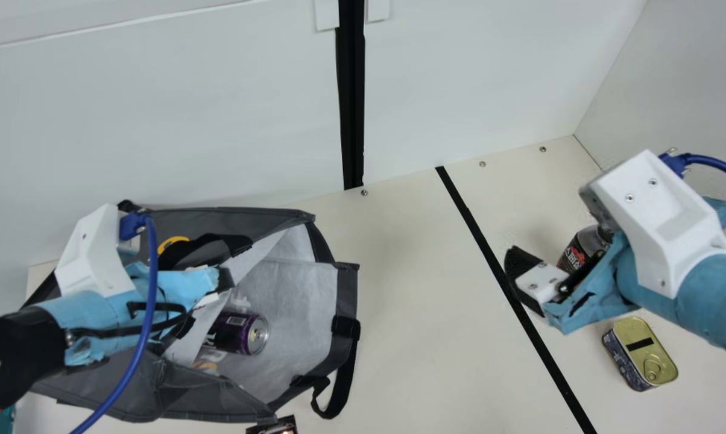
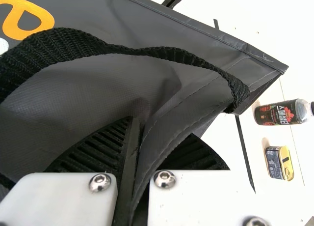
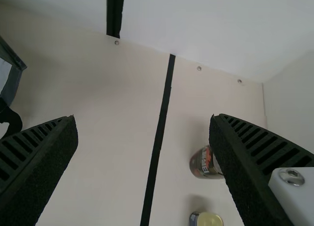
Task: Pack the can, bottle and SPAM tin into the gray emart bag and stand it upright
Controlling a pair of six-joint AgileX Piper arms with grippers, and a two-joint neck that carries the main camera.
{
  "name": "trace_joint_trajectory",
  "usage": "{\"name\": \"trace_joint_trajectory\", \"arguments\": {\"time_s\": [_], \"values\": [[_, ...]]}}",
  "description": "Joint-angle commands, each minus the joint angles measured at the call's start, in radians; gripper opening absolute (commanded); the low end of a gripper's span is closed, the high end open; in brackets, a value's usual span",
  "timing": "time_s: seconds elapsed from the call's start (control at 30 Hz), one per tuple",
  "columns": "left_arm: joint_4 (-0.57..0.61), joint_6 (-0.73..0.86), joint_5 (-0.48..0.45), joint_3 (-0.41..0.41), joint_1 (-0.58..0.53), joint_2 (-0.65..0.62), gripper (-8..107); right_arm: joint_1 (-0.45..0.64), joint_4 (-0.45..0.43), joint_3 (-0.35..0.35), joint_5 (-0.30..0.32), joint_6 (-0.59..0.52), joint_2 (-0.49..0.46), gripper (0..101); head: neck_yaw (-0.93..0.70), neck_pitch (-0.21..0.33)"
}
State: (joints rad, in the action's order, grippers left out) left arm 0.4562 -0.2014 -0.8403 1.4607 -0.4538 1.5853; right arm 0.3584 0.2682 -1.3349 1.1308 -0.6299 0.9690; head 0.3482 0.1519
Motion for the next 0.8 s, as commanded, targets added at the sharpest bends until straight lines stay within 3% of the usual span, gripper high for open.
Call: {"name": "trace_joint_trajectory", "arguments": {"time_s": [0.0,0.13,0.77], "values": [[0.0,0.0,0.0,0.0,0.0,0.0,-8,0.009,-0.017,-0.025,0.033,0.027,0.0,95,0.001,0.023],[0.0,0.0,0.0,0.0,0.0,0.0,-8,0.036,-0.03,-0.066,0.089,0.065,0.001,95,0.001,0.023],[0.0,0.0,0.0,0.0,0.0,0.0,-8,0.059,-0.195,-0.009,0.089,0.208,-0.025,95,0.001,0.023]]}}
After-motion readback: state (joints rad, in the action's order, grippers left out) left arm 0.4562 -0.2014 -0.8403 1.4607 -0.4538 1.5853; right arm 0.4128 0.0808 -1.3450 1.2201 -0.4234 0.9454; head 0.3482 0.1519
